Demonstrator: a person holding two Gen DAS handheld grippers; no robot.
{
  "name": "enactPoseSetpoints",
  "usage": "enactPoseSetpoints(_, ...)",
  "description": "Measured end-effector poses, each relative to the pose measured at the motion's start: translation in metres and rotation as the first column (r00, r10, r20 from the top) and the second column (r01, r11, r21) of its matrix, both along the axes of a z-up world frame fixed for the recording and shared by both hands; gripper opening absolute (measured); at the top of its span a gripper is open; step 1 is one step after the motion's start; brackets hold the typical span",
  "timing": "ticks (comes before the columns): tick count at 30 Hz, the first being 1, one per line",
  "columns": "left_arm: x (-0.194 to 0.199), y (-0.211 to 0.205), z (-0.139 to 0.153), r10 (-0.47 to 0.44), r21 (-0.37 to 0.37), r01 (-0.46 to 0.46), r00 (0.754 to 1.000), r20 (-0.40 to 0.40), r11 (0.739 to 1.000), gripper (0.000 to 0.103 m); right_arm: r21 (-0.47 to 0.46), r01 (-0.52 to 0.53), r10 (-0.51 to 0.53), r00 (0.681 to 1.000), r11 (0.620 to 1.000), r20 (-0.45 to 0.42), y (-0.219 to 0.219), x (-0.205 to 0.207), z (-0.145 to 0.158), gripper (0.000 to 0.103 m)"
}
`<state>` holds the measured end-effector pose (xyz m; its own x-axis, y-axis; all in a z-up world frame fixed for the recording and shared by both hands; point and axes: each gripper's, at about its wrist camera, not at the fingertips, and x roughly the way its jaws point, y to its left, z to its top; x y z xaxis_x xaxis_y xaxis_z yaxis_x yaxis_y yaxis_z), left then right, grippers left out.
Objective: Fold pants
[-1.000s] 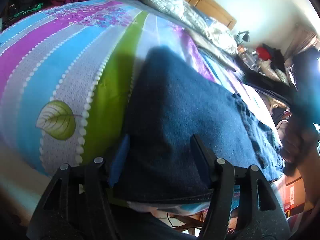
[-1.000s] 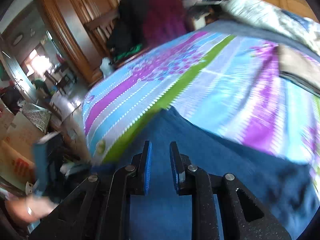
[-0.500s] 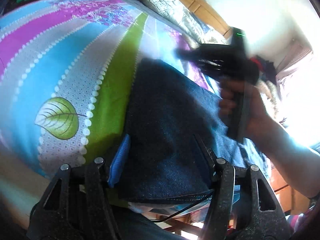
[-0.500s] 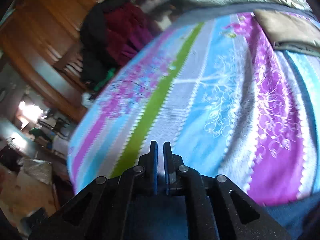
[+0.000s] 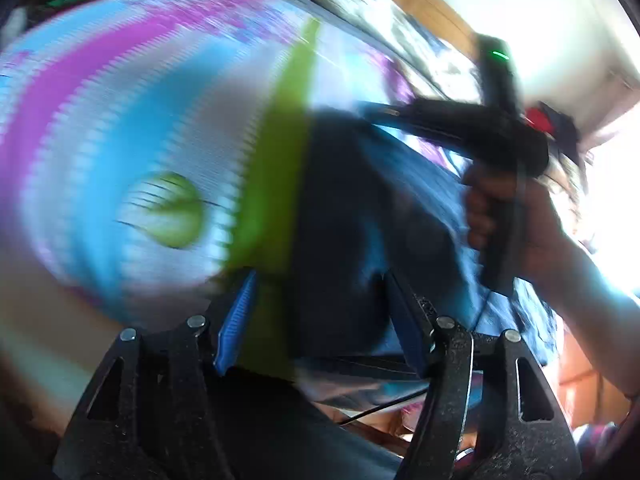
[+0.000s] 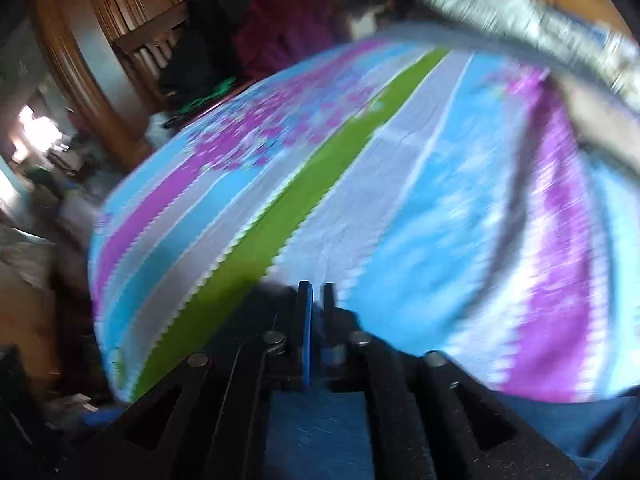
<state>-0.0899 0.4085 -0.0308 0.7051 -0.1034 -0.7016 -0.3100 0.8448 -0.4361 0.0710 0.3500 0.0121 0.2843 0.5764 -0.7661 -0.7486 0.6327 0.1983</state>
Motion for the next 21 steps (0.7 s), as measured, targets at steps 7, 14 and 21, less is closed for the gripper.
enactPoseSetpoints(7,-0.052,0.025,-0.002,0.134,-0.189,-0.117,0.988,0.077,0.975,0.064,-0.021,-0.108,0.108,0.994,0.994,0.002,-0.088,-0.056,0.024,0.026)
enactPoseSetpoints(14,-0.065,0.014,-0.009,0.131,-0.217,-0.112,0.988,0.076,0.97,0.064,-0.167,-0.236,0.267,0.942,0.957,0.204,-0.136,-0.187,0.015,0.042)
enactPoseSetpoints(21,-0.071,0.038,-0.017,0.264,-0.271,-0.245,0.964,0.032,0.931,0.064,-0.462,-0.306,0.538,0.647,0.832,0.54,-0.077,-0.276,-0.029,0.07)
